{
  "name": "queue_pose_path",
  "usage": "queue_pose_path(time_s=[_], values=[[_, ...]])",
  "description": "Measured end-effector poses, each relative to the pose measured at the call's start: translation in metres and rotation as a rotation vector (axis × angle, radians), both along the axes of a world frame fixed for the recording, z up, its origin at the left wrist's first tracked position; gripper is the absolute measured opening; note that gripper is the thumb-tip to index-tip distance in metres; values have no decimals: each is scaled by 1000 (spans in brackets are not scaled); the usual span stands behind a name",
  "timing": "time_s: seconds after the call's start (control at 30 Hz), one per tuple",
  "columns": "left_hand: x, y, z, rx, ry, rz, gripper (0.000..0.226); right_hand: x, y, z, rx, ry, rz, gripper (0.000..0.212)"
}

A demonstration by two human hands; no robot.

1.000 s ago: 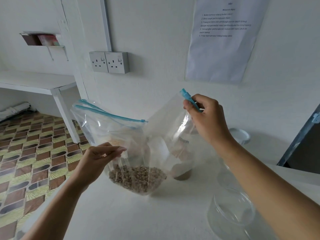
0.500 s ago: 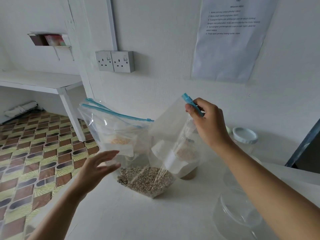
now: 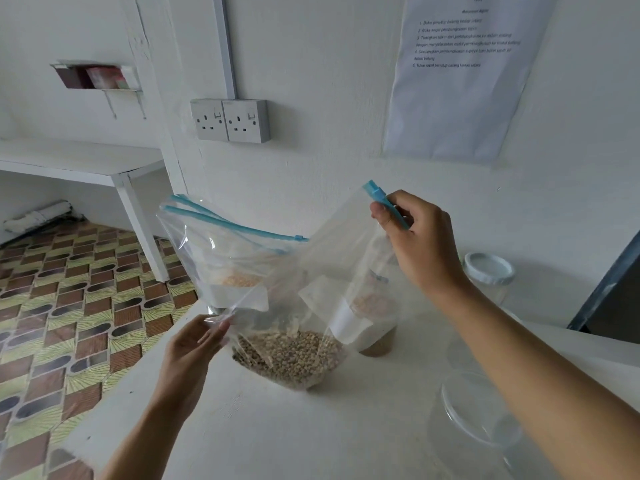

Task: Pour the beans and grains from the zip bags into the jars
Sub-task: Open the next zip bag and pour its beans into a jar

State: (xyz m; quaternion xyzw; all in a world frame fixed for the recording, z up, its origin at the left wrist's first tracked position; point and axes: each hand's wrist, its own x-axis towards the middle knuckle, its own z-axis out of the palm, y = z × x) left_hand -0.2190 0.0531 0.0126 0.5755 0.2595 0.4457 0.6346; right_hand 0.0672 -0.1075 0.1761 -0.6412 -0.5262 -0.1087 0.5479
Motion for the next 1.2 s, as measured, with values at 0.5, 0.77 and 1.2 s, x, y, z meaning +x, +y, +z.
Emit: queue_pose_path(time_s=[0.5, 0.77, 1.2], values=[[10, 6, 71, -3, -197, -40, 14, 13, -29, -6, 87, 417, -6, 24], [9, 6, 99, 82, -165, -98, 14, 18, -43, -6, 172, 510, 55, 24], [36, 7, 151, 159, -181, -70, 15, 14, -69, 20, 280, 624, 115, 23]])
